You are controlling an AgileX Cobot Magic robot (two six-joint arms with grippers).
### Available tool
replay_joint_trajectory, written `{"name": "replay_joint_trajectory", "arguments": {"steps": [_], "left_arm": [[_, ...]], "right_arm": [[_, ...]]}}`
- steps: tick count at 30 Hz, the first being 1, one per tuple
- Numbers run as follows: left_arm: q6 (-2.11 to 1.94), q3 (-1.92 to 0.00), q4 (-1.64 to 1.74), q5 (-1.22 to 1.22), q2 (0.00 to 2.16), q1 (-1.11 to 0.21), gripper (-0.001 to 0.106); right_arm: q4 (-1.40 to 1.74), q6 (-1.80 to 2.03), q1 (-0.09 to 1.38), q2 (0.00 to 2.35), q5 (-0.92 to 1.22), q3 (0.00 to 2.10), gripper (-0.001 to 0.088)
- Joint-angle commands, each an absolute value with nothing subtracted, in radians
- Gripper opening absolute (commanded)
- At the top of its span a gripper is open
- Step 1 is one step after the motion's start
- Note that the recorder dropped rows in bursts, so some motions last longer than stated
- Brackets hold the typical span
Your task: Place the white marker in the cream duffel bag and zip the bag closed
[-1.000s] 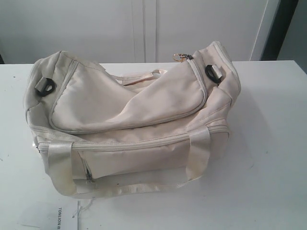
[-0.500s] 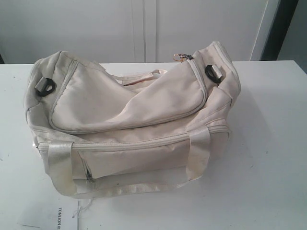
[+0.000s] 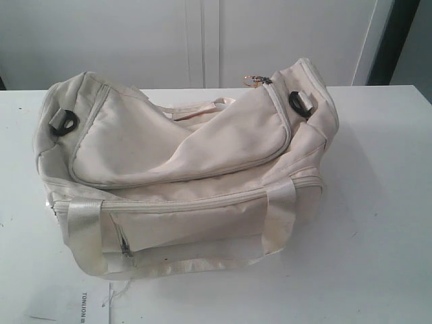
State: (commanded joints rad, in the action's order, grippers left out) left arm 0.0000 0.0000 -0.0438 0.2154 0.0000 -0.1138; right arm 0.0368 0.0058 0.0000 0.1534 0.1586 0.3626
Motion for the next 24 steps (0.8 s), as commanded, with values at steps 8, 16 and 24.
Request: {"name": "replay_joint_trajectory", "arguments": {"steps": [8,16,24], "left_arm": [[0.000,0.000,-0.036,0.218,0.000,-0.114,0.000],[0.000,0.000,-0.036,0.218,0.000,-0.114,0.000],[0.000,0.000,-0.036,0.202,0.000,-0.114,0.000]], "right_arm": [[0.037,0.006,0.000,0.153,0.159,0.363,0.0000],[0.037,0.006,0.000,0.153,0.159,0.363,0.0000],[0.037,0.006,0.000,0.153,0.159,0.363,0.0000]]}}
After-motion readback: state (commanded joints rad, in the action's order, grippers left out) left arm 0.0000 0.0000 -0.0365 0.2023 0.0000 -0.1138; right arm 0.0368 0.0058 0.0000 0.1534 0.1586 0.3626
